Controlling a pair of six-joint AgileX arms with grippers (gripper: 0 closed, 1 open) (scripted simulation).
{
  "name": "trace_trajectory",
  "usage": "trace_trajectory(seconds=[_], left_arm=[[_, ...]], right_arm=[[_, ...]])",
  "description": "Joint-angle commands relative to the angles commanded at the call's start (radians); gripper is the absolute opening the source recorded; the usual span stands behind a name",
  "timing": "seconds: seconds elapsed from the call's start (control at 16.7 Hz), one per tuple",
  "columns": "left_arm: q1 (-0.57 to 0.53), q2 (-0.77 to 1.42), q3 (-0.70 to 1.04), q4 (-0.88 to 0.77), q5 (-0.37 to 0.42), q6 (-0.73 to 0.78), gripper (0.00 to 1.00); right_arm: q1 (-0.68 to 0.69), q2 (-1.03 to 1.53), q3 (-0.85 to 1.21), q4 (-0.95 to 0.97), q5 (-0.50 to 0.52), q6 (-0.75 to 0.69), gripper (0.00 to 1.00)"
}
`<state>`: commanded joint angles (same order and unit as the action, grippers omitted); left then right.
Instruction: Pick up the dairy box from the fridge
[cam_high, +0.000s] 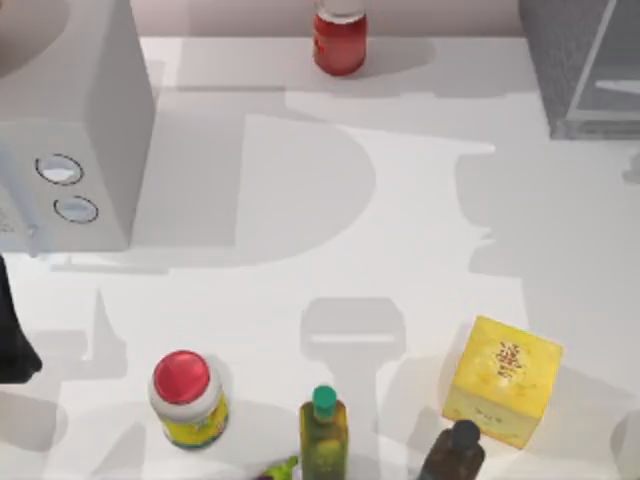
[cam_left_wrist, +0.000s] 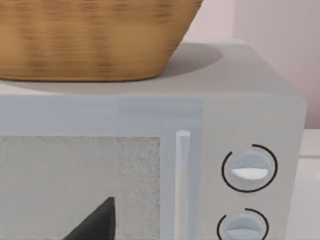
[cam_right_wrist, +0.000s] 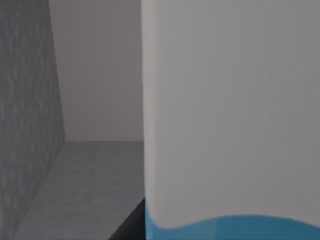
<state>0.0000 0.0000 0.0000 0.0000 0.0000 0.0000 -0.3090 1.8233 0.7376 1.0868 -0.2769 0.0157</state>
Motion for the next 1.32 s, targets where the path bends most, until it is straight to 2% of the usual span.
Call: trace_trajectory(seconds=[0.24, 0.54, 1.32], left_arm=[[0.0, 0.0, 0.0, 0.0, 0.0, 0.0, 1.0], [0.0, 0.0, 0.0, 0.0, 0.0, 0.0, 1.0], [0.0, 0.0, 0.0, 0.0, 0.0, 0.0, 1.0]], right_arm=[[0.011, -0.024, -0.008, -0.019, 0.005, 0.0, 0.0], [0.054, -0.263, -0.1, -0.159, 0.044, -0.01, 0.0], [0.247, -1.519, -0.612, -0.892, 0.222, -0.011, 0.0]])
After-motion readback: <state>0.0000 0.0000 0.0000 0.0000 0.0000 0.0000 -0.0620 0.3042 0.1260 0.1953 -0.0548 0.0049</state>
